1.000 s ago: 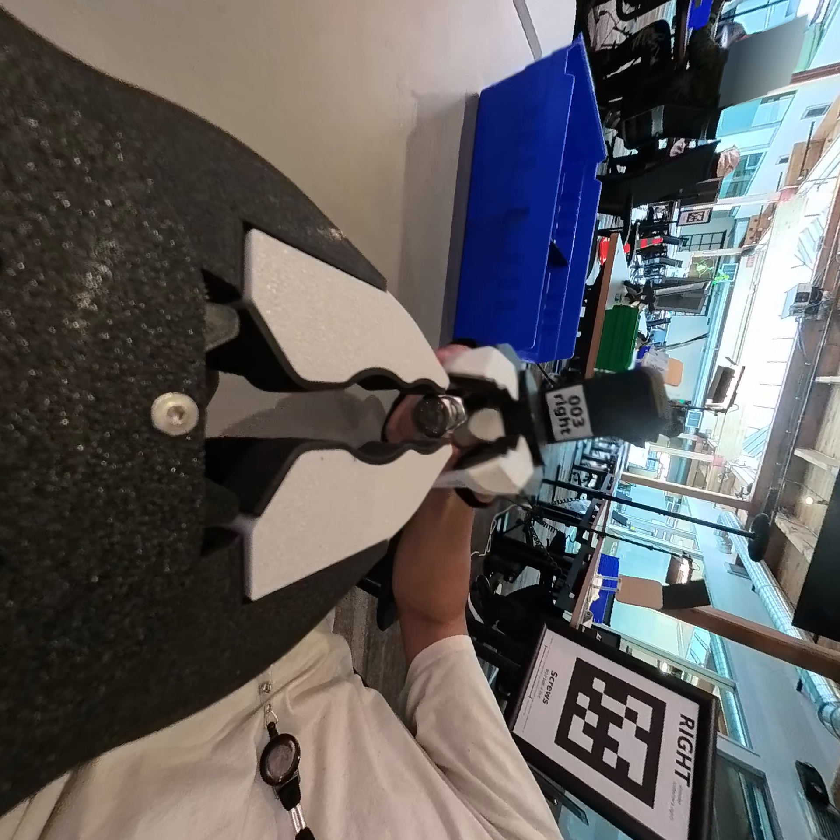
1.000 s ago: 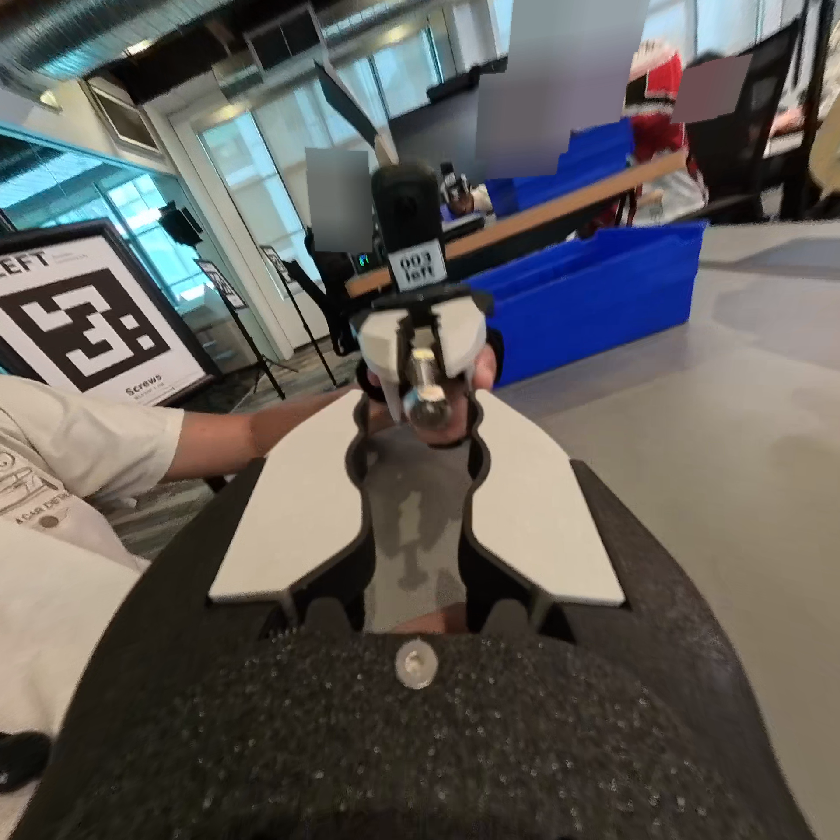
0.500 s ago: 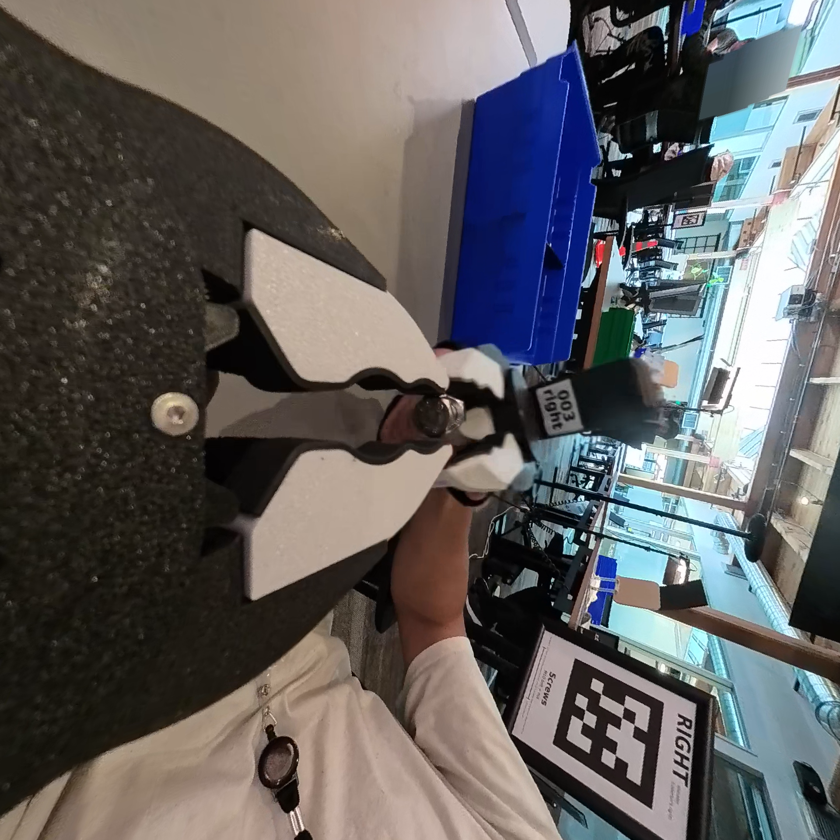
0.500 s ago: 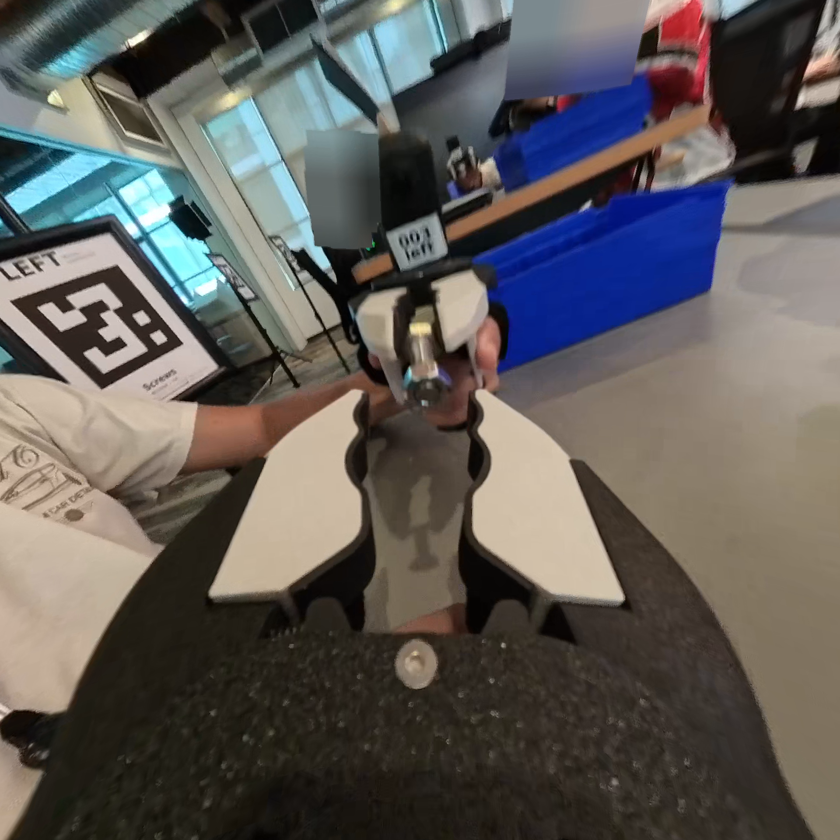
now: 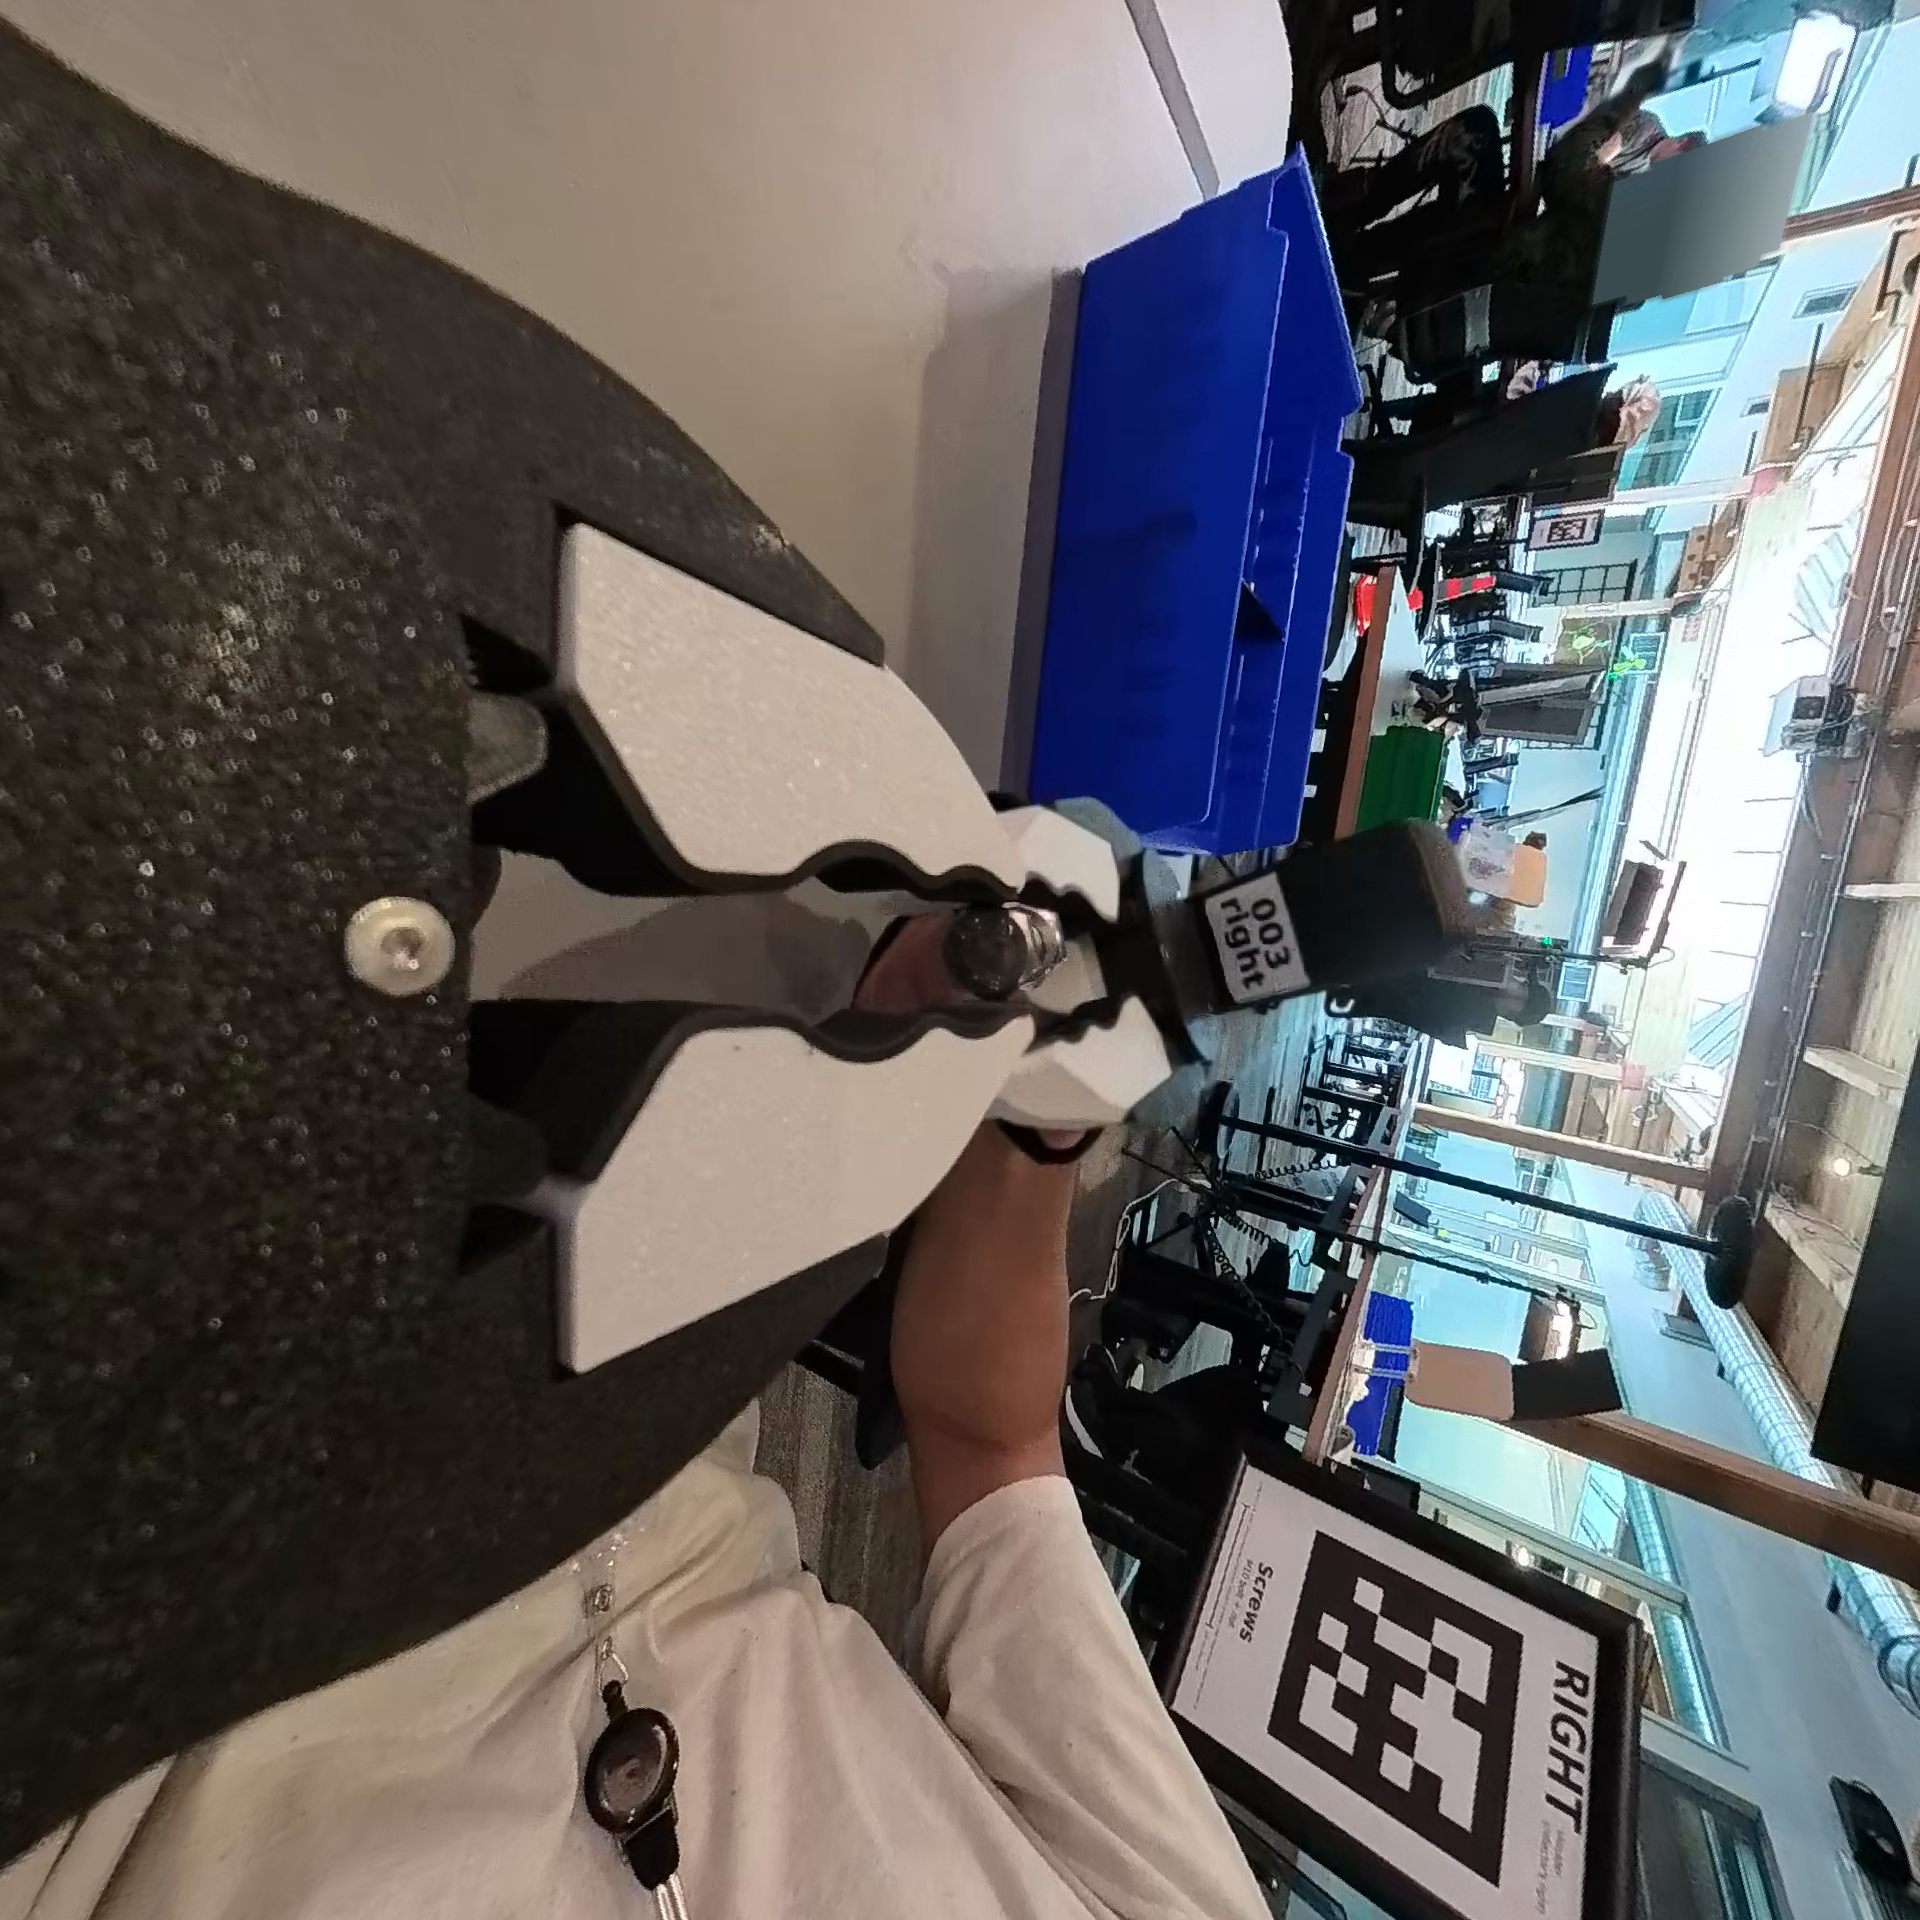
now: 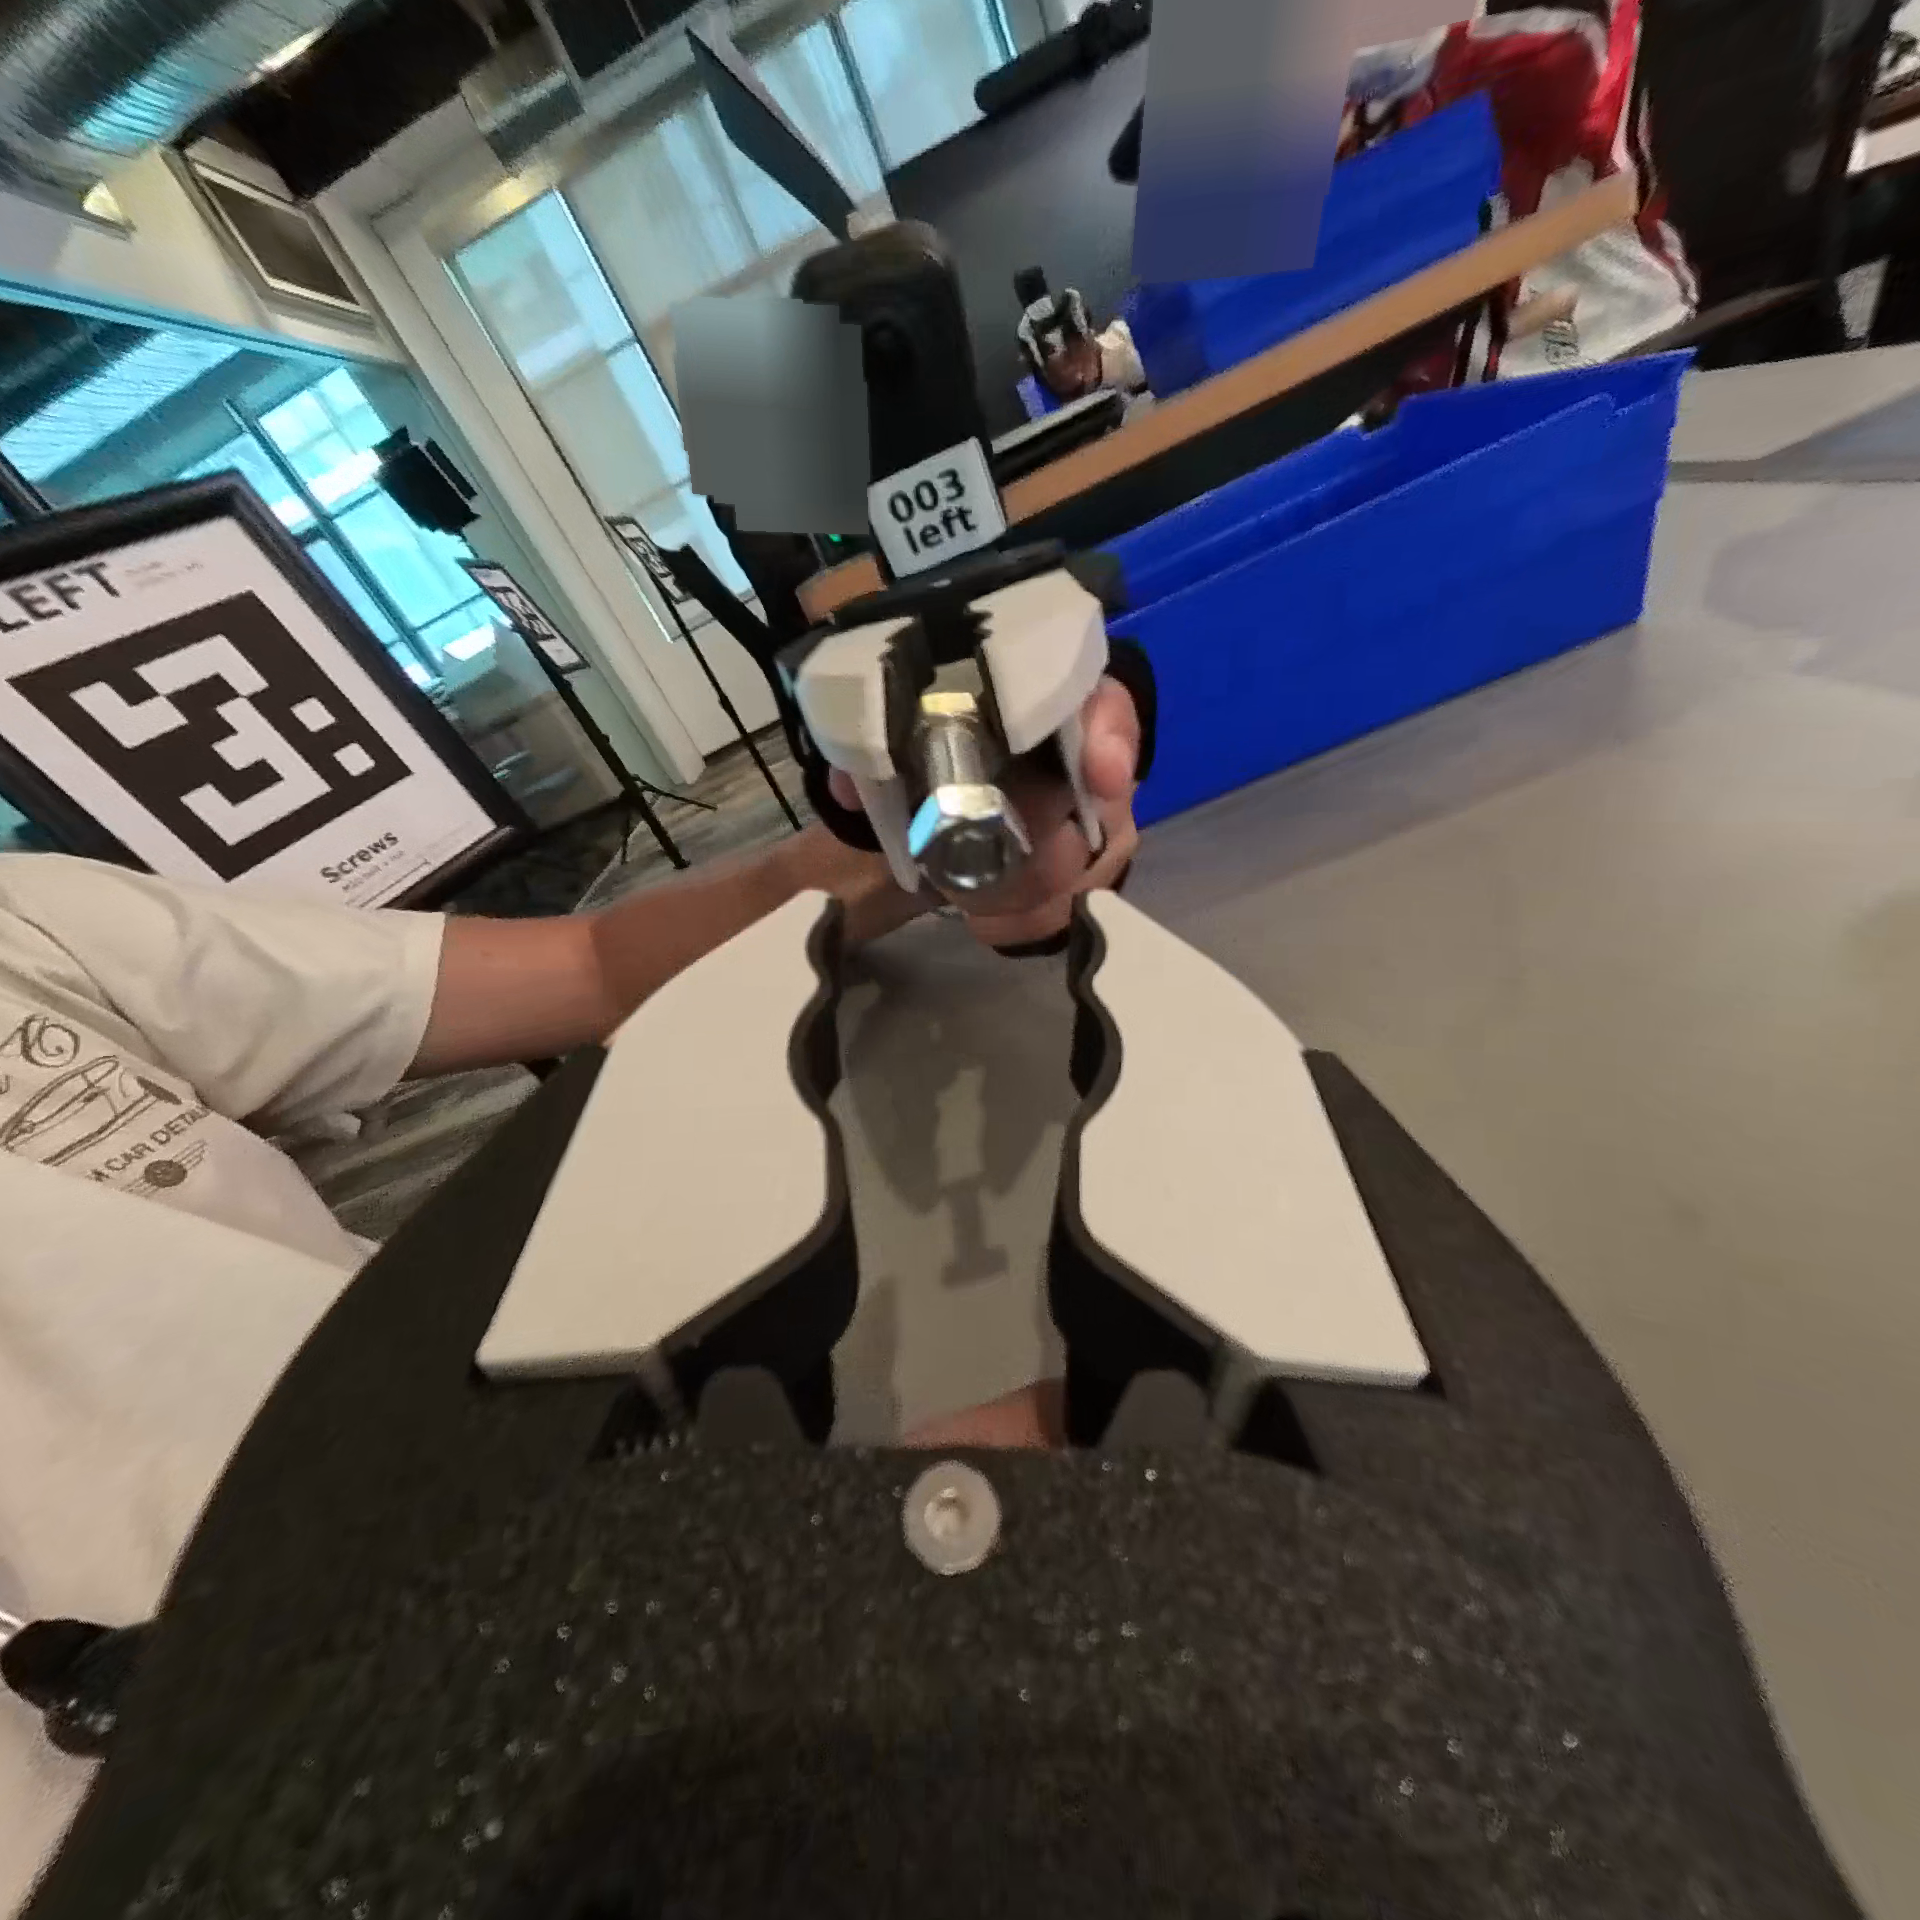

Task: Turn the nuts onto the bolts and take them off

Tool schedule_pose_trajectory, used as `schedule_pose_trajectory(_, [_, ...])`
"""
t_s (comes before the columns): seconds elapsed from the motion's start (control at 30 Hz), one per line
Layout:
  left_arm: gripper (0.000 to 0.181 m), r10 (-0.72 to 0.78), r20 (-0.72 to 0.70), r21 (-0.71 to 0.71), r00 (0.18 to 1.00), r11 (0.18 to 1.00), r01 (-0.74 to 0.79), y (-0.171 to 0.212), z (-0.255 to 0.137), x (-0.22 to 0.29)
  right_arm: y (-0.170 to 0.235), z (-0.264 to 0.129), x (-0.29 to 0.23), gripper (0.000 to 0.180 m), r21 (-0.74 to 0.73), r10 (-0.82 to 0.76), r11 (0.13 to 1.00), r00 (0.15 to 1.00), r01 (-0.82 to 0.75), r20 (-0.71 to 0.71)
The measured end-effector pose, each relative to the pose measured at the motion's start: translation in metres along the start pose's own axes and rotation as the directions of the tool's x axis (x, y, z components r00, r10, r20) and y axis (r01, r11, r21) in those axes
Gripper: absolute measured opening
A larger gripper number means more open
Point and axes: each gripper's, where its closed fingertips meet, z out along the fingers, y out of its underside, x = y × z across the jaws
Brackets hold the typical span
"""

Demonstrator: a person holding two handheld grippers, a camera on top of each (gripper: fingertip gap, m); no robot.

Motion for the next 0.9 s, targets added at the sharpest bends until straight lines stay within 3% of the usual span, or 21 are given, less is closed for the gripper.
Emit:
schedule_pose_trajectory(0.2, [0.017,0.003,0.007,-0.015,1.0,1.0,-0.003,0.003,0.001,-0.002,-0.038,-0.01,-0.014,0.039,0.153,-0.063,0.986,0.998,0.059,0.019])
schedule_pose_trajectory(0.33, [0.017,0.0,0.002,-0.009,1.0,1.0,0.0,0.002,0.001,-0.001,-0.02,-0.012,0.0,0.038,0.079,-0.023,0.997,0.999,0.025,-0.029])
schedule_pose_trajectory(0.5, [0.017,0.002,0.01,-0.005,1.0,1.0,-0.002,0.001,-0.001,-0.002,-0.007,0.002,-0.006,0.041,0.019,-0.002,1.0,1.0,0.002,0.023])
schedule_pose_trajectory(0.67, [0.017,-0.001,0.008,-0.002,1.0,1.0,0.001,0.0,-0.002,-0.002,-0.043,-0.014,-0.012,0.039,0.181,-0.034,0.983,0.999,0.03,0.019])
schedule_pose_trajectory(0.8, [0.017,-0.003,0.004,0.0,1.0,1.0,0.003,0.0,-0.001,-0.001,-0.021,-0.017,0.01,0.038,0.093,-0.011,0.995,0.997,0.018,-0.072])
schedule_pose_trajectory(0.9, [0.017,0.0,0.007,-0.002,1.0,1.0,0.0,0.0,-0.001,-0.002,-0.005,-0.005,0.006,0.039,0.033,0.032,0.999,0.999,-0.031,-0.021])
